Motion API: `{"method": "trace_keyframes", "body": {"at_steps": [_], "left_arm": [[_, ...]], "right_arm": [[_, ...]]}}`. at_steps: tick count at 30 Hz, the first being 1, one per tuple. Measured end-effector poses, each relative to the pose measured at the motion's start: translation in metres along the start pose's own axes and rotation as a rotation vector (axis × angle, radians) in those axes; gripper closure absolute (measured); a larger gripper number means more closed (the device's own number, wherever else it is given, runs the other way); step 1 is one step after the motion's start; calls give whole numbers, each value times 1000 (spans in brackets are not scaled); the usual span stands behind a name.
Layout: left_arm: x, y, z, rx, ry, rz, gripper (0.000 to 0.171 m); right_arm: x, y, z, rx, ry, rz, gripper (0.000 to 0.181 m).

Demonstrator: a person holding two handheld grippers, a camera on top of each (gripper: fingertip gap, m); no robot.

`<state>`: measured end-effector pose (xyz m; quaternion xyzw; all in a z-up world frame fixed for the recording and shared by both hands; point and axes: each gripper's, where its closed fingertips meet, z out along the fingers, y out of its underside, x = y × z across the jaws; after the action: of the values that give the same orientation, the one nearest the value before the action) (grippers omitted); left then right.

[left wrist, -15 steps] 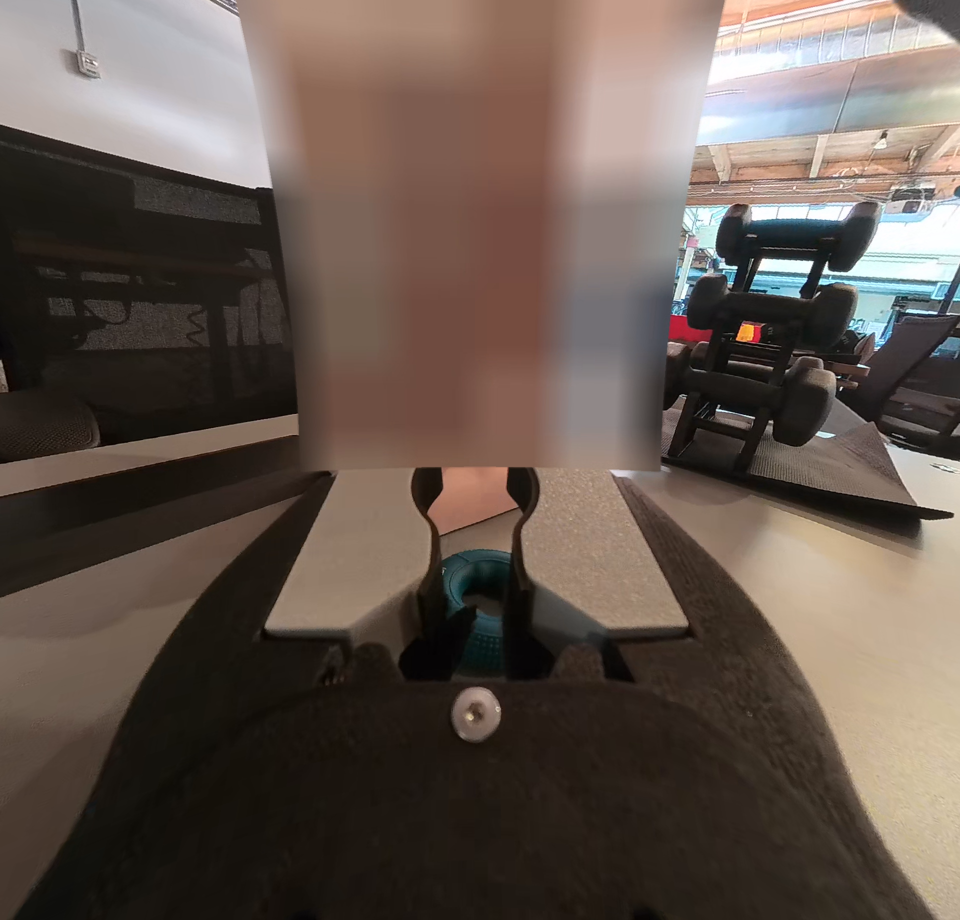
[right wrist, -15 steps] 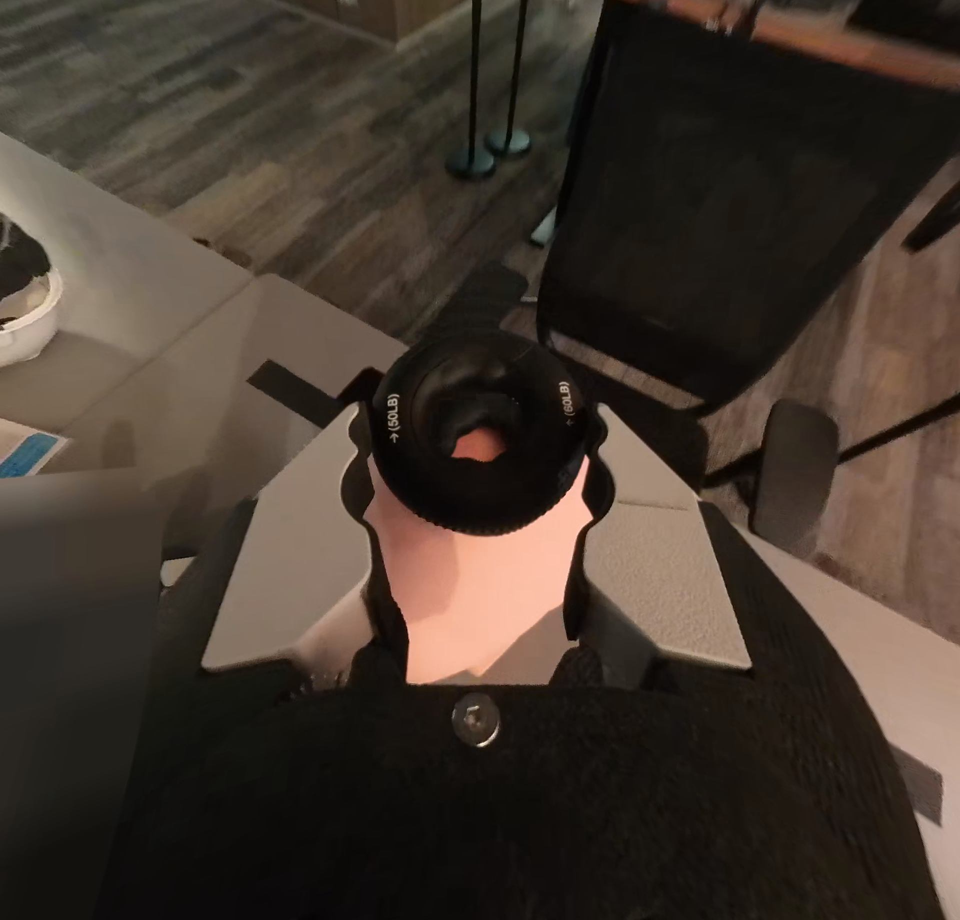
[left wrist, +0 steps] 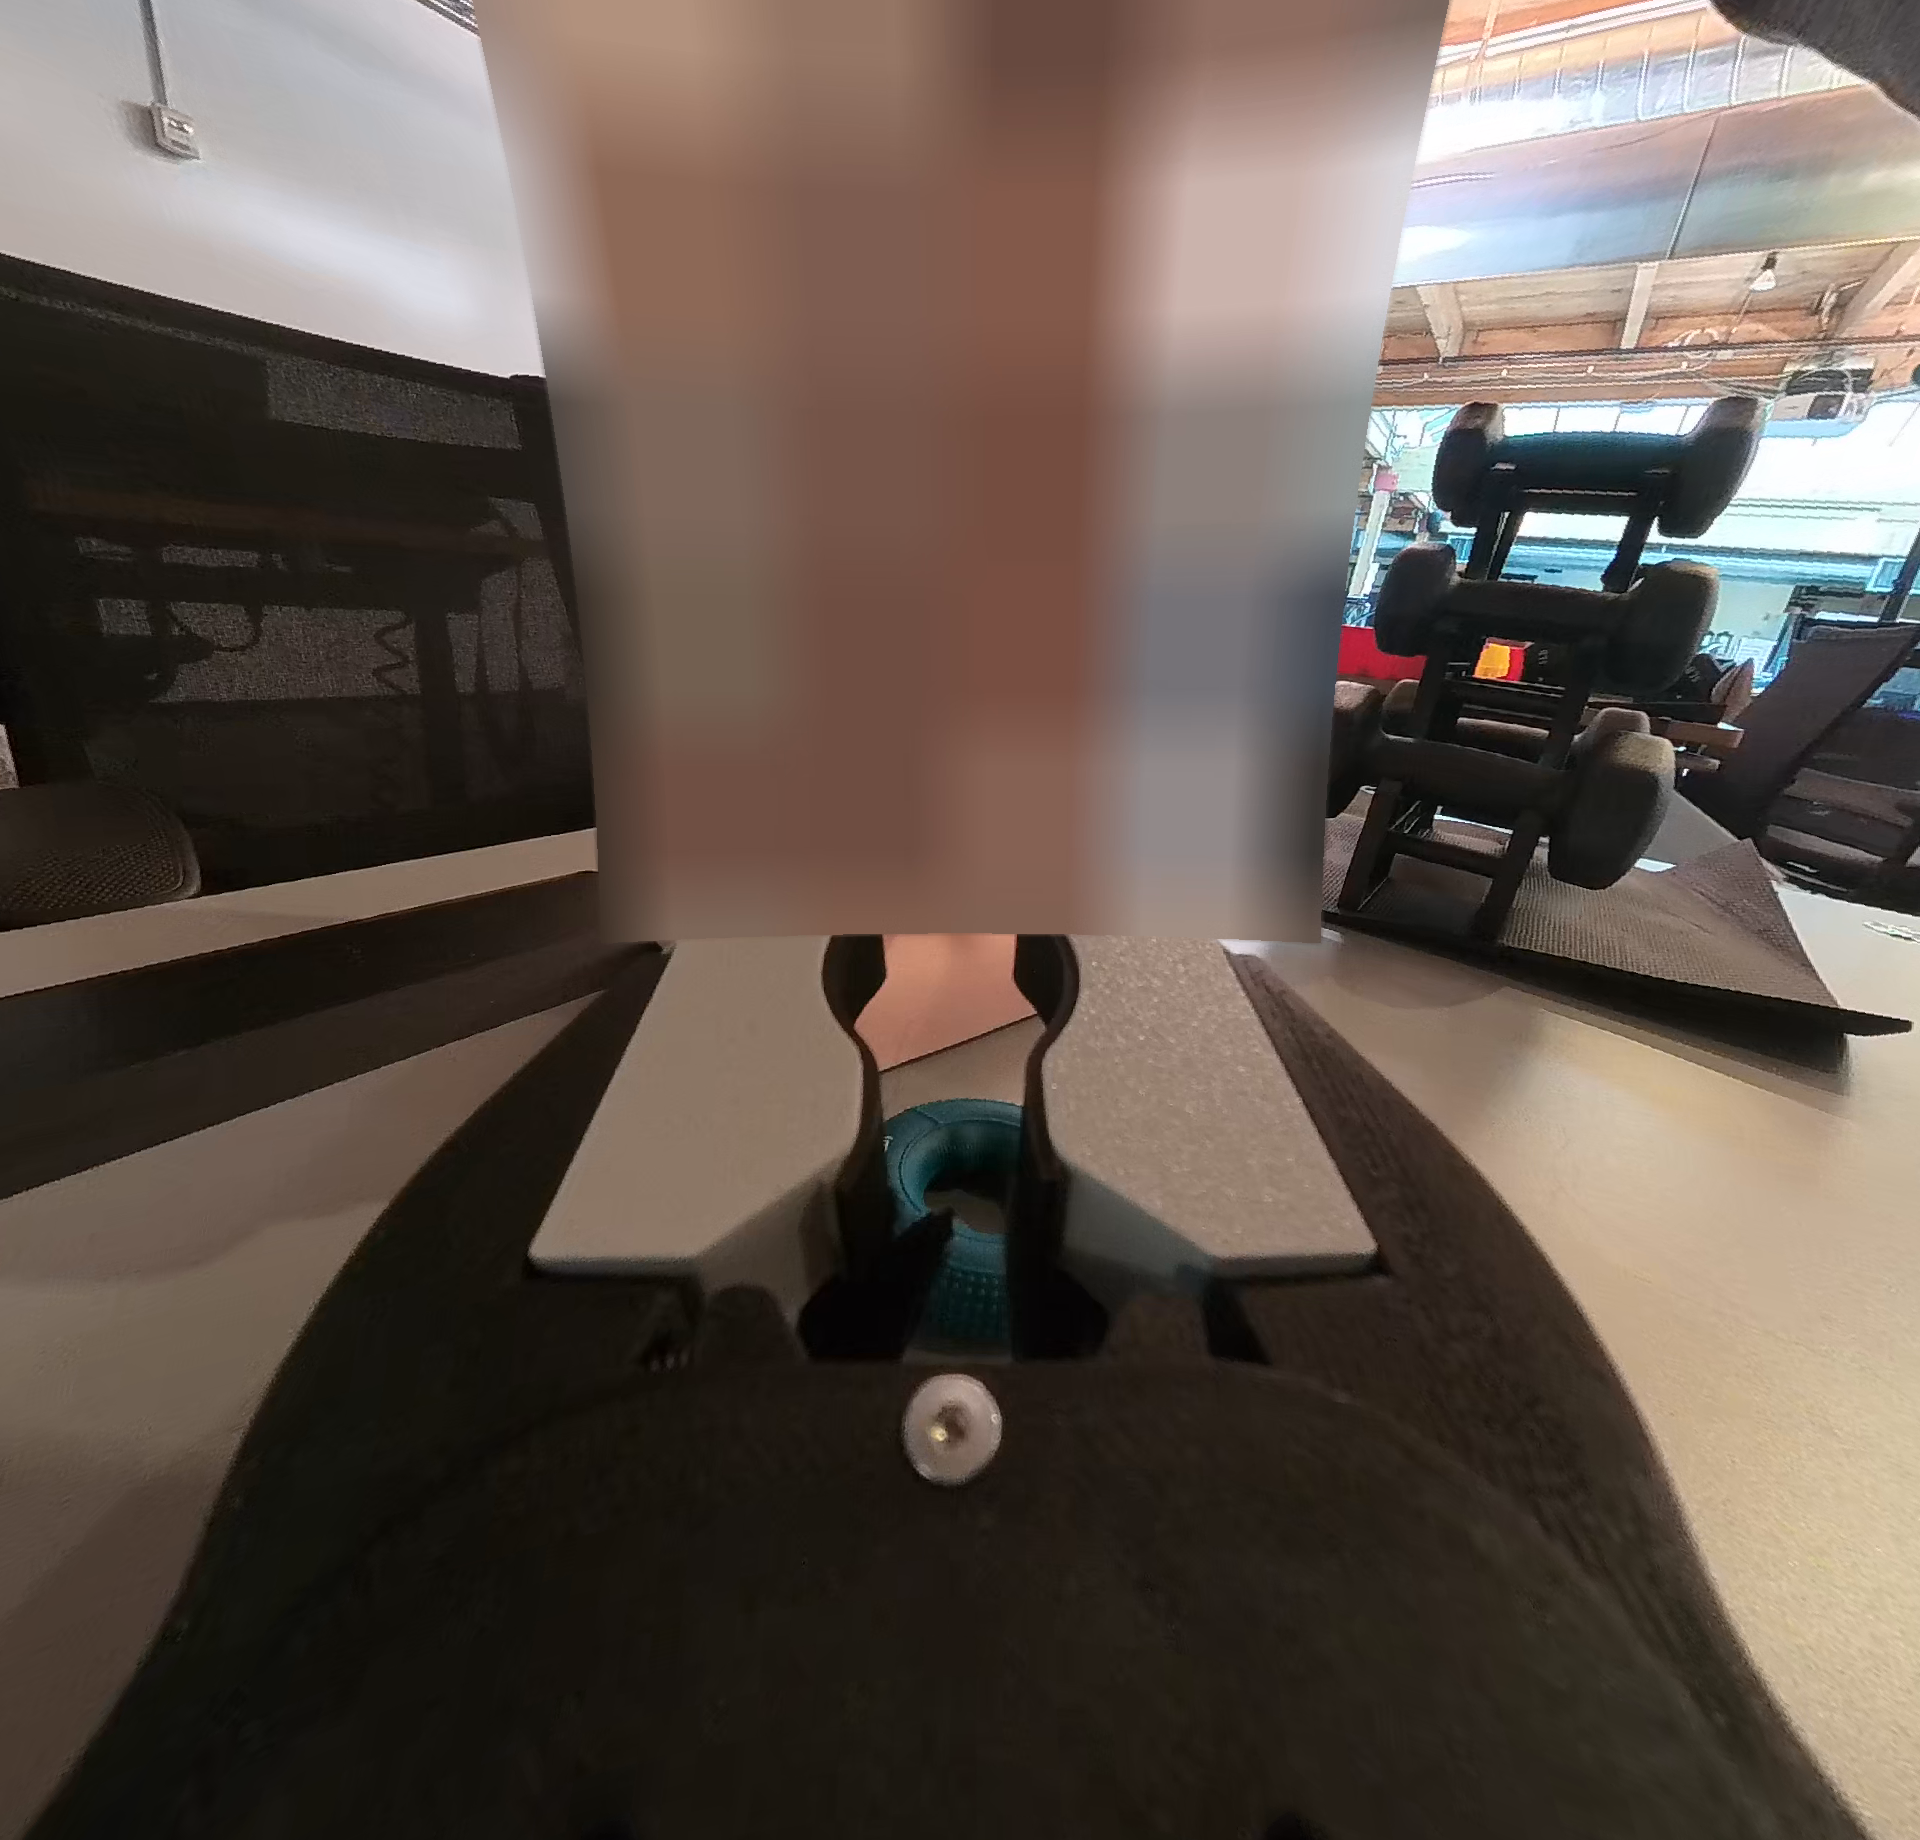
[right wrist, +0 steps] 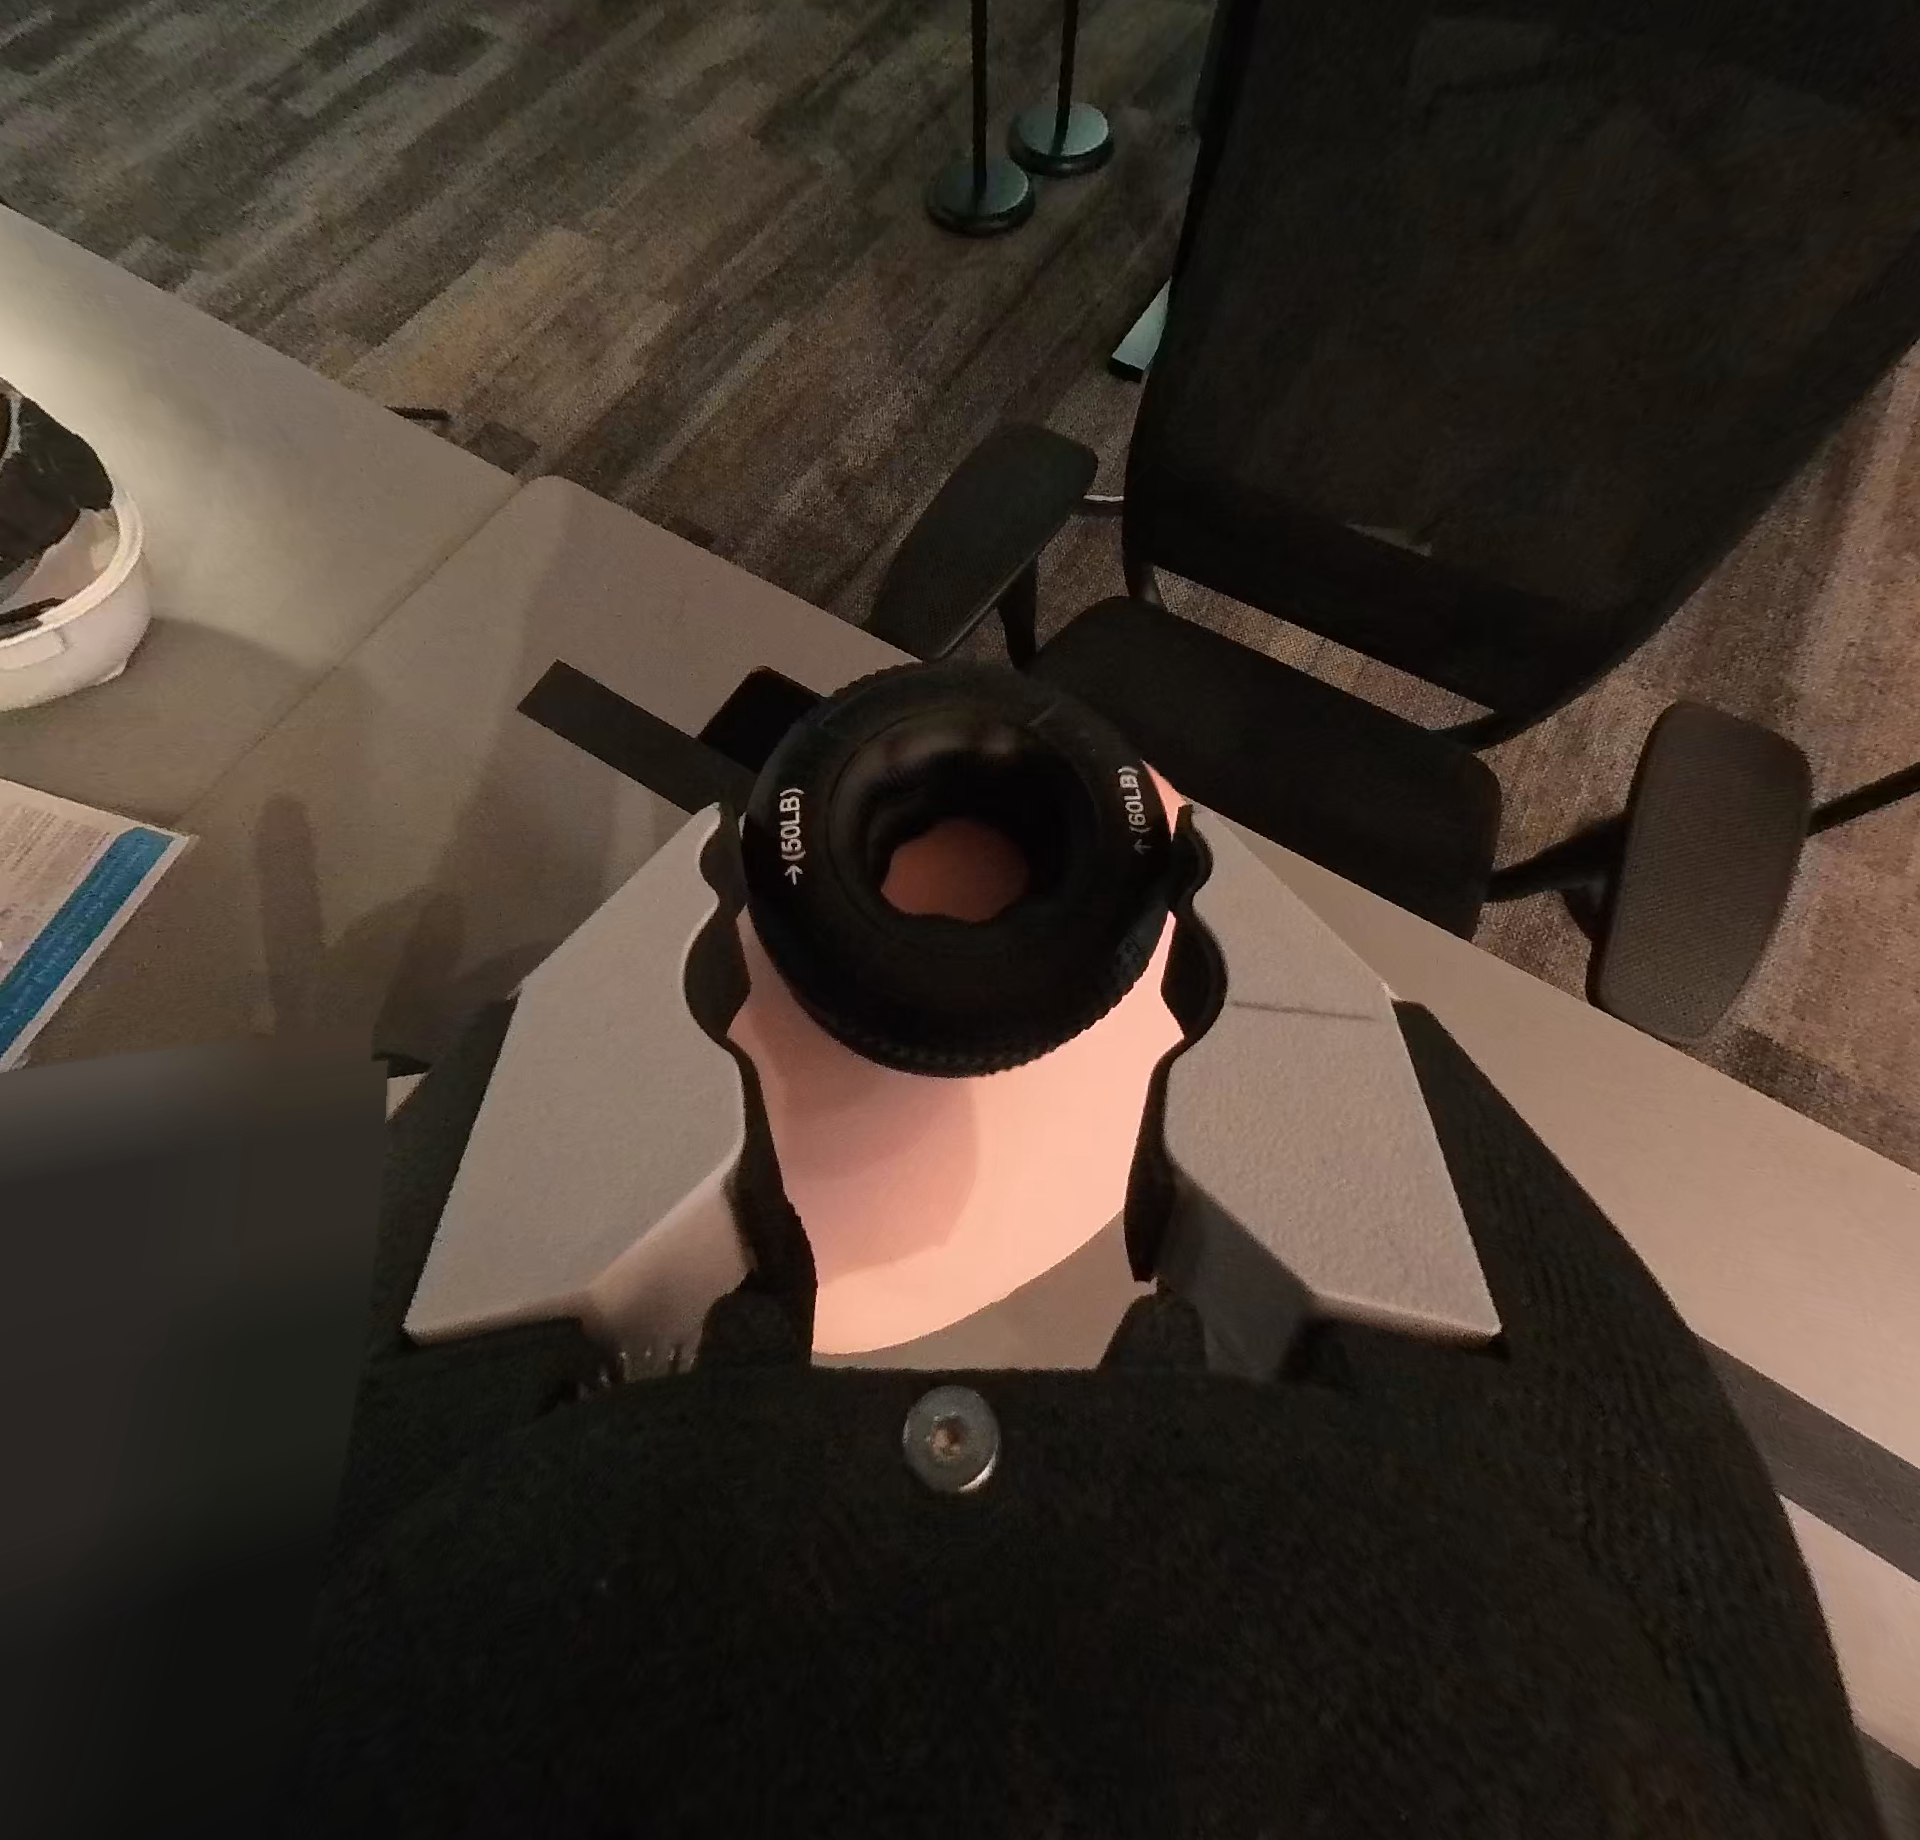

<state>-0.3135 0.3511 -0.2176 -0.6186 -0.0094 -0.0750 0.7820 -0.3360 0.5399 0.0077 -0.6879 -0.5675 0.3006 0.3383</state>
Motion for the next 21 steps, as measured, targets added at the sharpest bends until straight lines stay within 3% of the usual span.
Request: {"method": "trace_keyframes", "body": {"at_steps": [12,15,19,21], "left_arm": [[0,0,0,-1,1,-2,155],[0,0,0,0,0,-4,155],[-3,-1,-1,7,-15,-7,153],[-7,-3,-2,20,-38,-4,153]], "right_arm": [[-4,2,-1,3,26,-82,99],[-5,-1,-4,39,22,-80,72],[-24,-29,-46,373,30,-142,65],[-49,-25,-74,575,35,-228,71]]}}
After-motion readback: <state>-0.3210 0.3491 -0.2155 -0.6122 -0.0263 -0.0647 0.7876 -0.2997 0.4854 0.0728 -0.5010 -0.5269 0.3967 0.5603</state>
